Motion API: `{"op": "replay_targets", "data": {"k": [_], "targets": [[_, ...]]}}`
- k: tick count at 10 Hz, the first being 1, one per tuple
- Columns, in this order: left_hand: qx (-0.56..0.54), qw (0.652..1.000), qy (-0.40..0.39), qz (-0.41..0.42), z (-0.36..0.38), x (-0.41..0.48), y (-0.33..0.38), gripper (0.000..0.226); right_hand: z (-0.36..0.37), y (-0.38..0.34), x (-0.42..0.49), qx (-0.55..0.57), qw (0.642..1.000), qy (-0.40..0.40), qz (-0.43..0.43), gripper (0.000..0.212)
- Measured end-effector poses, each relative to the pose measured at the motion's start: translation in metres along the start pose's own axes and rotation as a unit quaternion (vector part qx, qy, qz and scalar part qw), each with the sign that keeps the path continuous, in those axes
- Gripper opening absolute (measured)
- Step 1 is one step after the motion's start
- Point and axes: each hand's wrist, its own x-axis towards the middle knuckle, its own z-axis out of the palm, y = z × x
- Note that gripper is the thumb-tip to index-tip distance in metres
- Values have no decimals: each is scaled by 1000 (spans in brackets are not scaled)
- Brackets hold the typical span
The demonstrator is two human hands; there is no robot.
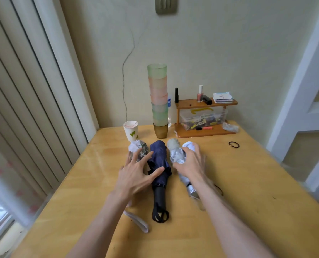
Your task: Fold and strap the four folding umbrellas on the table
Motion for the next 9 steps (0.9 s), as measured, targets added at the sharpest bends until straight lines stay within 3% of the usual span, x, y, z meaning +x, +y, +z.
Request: {"op": "replay_targets", "data": {"k": [1, 2, 3, 4, 6, 7, 8, 9], "targets": [[-32, 999, -8, 25, -4, -4, -10, 94, 13, -12, -1, 28, 999, -22, -20, 48], [-67, 996, -10, 65, -3, -10, -19, 93, 11, -13, -5, 105, 990, -89, -23, 73], [-72, 995, -8, 74, 0, -10, -20, 85, 13, -8, -14, 151, 981, -113, -41, 76], [-91, 993, -6, 81, 3, -6, -18, 82, 27, -6, -21, 153, 981, -98, -60, 68], [-177, 978, 62, 91, 13, -4, -15, 70, 41, -13, -11, 192, 977, -86, -20, 61], [-195, 973, 66, 99, 17, -5, -14, 59, 43, -13, -14, 170, 980, -104, -25, 65], [-267, 957, 50, 102, 9, -4, -22, 58, 31, -12, -17, 74, 987, -134, -37, 67], [-300, 941, 101, 120, -16, -5, -21, 59, 12, -18, -14, 64, 994, -62, -67, 57]]}}
